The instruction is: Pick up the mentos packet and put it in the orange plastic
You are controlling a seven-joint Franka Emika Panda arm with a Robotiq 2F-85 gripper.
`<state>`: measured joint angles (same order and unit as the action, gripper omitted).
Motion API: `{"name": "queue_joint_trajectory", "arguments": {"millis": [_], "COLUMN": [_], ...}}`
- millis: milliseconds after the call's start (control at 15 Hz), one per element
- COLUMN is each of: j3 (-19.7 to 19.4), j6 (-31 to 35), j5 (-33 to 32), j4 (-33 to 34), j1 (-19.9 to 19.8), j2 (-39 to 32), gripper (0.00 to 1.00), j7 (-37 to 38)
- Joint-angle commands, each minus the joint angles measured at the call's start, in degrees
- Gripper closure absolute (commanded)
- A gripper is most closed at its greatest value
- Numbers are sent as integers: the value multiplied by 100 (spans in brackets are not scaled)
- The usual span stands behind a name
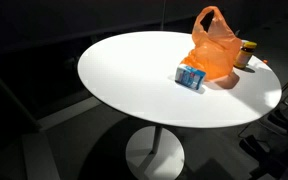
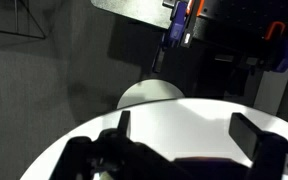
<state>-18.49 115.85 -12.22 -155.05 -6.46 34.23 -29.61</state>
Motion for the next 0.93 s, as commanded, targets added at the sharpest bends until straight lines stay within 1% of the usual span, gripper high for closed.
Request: {"name": "queue_joint_trajectory", "arguments": {"millis": [0,600,867], "j3": [62,96,354], "j6": [-2,20,-4], "j5": [39,55,139], "j4": [4,67,435], "j1": [-60,-36,160], "j2": [-10,-30,-387], "gripper": [0,0,0], "j7": [-30,8,181]}}
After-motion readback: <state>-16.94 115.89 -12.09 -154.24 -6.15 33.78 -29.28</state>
